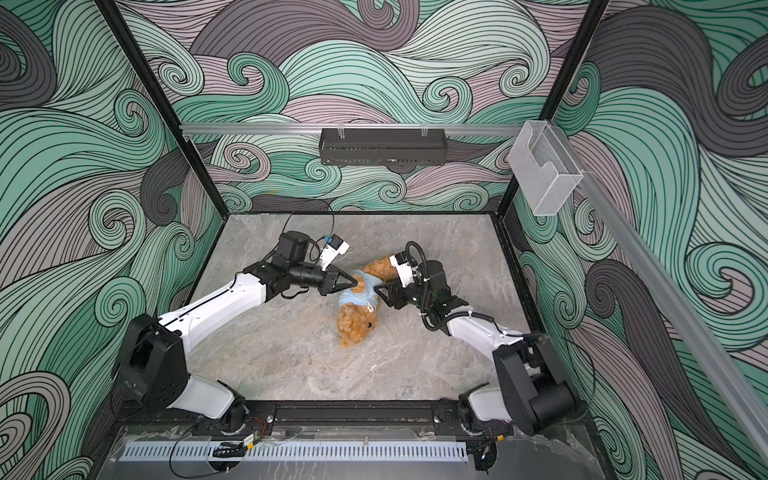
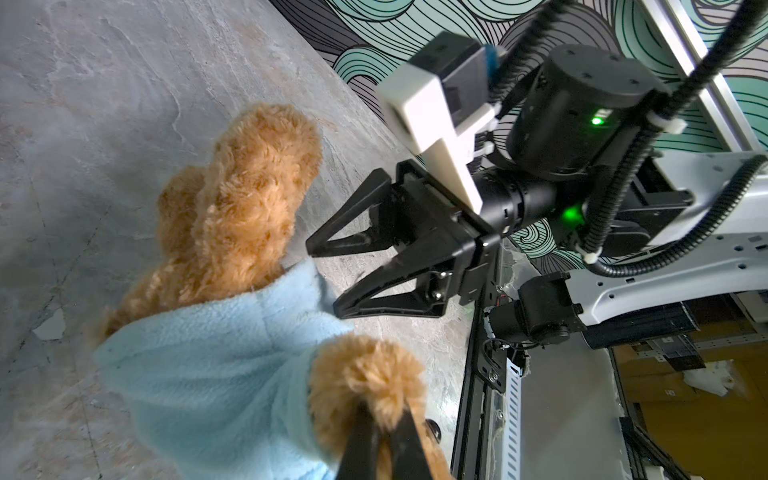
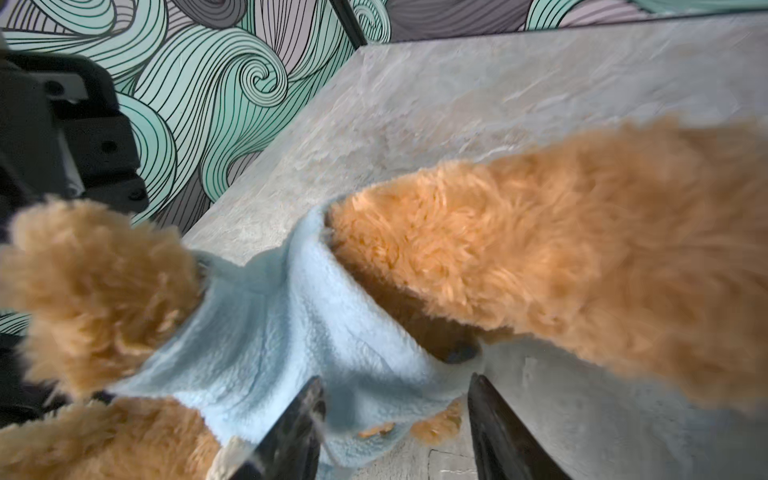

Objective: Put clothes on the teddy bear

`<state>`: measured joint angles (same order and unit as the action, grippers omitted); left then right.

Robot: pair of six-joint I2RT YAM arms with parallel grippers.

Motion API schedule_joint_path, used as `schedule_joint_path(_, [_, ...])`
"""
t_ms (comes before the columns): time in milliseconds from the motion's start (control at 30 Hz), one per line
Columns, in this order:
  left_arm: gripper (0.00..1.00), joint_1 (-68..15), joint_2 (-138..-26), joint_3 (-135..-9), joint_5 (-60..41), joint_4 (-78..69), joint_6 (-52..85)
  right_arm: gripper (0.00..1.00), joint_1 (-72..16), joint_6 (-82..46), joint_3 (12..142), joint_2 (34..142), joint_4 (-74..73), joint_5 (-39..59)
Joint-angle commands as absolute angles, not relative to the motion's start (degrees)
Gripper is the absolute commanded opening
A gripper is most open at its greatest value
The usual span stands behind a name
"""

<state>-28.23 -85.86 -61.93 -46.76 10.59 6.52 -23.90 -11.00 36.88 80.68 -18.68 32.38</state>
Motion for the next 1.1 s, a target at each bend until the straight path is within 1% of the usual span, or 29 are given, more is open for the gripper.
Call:
schedule_joint_path(0, [0.0,-27.9,-86.4,-64.2,-49.6,10.9,4.8,0.55,-25.1,-12.7,40.0,83.0,-22.1,37.3])
schedule_joint_path(100, [0.0,-27.9,-86.8,-64.2,-49.9,11.2,4.7,0.48,-26.2,-12.7,41.9,86.0,-22.5,38.0])
schedule_joint_path(300, [0.0,-27.9,-87.2,-64.2,-49.3,11.9,3.8,0.27,-27.4,-14.0,43.2,89.0,-24.1,35.6])
schedule_joint_path(333, [0.0,-27.9,-87.2,-64.2,-49.2,12.2,3.6,0.23,-27.4,-14.2,43.0,88.6,-23.6,33.6])
schedule_joint_path(433, [0.0,-28.0,-86.8,-64.0,-49.0,12.7,3.1,0.07,-27.2,-14.4,43.2,87.3,-18.6,24.3])
schedule_joint_path(467, [0.0,-27.9,-86.4,-63.8,-48.9,13.0,2.8,0.02,-26.9,-14.8,43.3,86.9,-16.5,21.4])
schedule_joint_path(567, [0.0,-27.9,-85.2,-63.1,-48.6,13.4,1.8,0.0,-25.5,-16.9,42.8,86.5,-13.3,15.7])
schedule_joint_path(700, [0.0,-27.9,-83.4,-62.1,-48.0,13.4,1.4,0.03,-23.1,-19.6,41.3,86.4,-11.7,12.2])
schedule_joint_path(967, [0.0,-27.7,-81.8,-62.0,-44.7,14.8,0.3,0.11,-21.1,-20.4,40.4,85.2,-9.9,10.3])
schedule_joint_path(1067, [0.0,-27.7,-81.9,-62.0,-40.1,15.4,-1.7,0.17,-20.9,-19.7,39.1,83.8,-12.9,14.6])
